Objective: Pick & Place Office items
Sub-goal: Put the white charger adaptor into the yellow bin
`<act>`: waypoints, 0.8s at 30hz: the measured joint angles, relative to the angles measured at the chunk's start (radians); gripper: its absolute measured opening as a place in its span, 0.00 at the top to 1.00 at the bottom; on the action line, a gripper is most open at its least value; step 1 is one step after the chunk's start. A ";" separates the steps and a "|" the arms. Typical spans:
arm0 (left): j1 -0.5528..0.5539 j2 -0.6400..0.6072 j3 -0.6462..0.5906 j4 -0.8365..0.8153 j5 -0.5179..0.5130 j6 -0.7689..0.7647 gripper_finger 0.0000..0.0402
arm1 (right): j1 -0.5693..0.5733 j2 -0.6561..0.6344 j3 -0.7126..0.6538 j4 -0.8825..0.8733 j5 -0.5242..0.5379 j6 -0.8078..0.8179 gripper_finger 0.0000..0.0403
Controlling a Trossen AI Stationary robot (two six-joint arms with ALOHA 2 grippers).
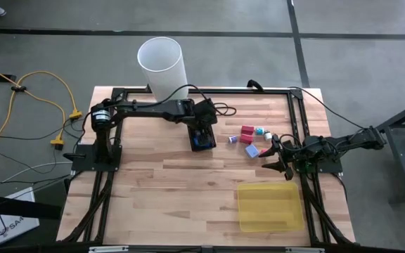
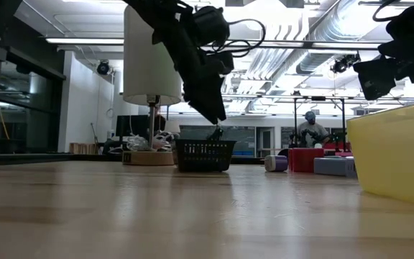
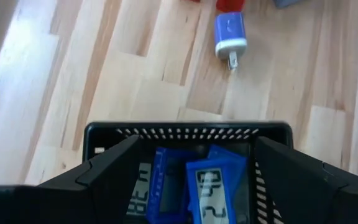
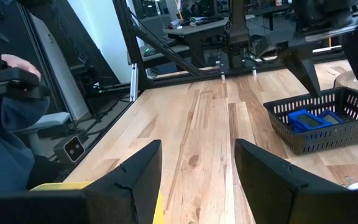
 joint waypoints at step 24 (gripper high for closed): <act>-0.075 -0.004 0.000 0.044 0.003 0.093 0.23 | 0.000 0.000 0.000 -0.001 0.000 0.000 0.53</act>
